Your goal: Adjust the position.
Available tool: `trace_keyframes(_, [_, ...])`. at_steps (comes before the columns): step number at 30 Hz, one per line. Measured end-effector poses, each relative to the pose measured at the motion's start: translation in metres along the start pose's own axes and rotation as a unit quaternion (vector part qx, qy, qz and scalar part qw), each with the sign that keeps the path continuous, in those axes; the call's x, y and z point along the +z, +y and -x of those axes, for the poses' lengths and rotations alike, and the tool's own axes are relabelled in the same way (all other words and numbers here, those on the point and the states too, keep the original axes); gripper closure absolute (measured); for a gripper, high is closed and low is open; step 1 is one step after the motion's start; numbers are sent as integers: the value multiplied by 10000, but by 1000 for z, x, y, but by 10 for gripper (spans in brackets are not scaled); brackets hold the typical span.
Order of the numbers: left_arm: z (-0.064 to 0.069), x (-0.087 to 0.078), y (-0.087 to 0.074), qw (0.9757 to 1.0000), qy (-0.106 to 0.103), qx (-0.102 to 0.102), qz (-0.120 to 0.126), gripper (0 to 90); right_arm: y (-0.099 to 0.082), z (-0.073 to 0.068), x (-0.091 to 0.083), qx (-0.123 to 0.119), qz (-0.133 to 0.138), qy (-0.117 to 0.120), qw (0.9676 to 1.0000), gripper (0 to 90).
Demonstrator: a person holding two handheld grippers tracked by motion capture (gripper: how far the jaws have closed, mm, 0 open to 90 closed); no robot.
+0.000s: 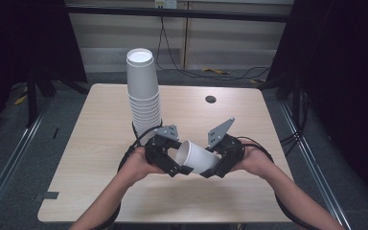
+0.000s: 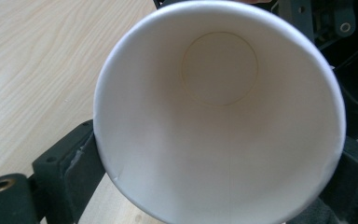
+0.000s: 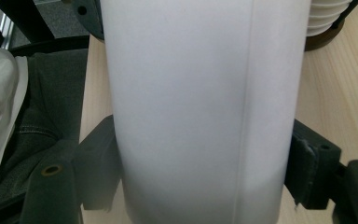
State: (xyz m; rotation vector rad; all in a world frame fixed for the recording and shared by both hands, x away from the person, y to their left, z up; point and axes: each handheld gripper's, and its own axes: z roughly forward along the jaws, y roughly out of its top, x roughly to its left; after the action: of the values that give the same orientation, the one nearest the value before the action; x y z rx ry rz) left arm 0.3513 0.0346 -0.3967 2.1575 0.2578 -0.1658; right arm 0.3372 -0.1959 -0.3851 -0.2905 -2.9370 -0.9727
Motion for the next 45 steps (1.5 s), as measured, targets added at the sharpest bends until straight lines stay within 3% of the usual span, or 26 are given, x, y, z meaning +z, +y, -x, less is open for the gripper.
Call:
trace_keyframes(9, [3, -1, 3, 9999, 127, -16, 0, 85, 1, 0, 5, 63, -39, -13, 10000, 240])
trace_keyframes(14, [6, -2, 5, 9996, 218, 51, -144, 108, 0, 0, 8, 60, -62, -12, 10000, 242])
trace_keyframes(22, [6, -5, 7, 9995, 235, 43, -213, 130, -4, -1, 11, 34, 147, -76, 9999, 230])
trace_keyframes(30, [5, -7, 8, 9994, 236, -39, -260, 130, -6, 0, 10, 268, 308, -179, 9990, 151])
trace_keyframes(45, [5, -8, 6, 9954, 473, 79, -835, 130, -24, 5, 1, 510, 631, -407, 9959, 136])
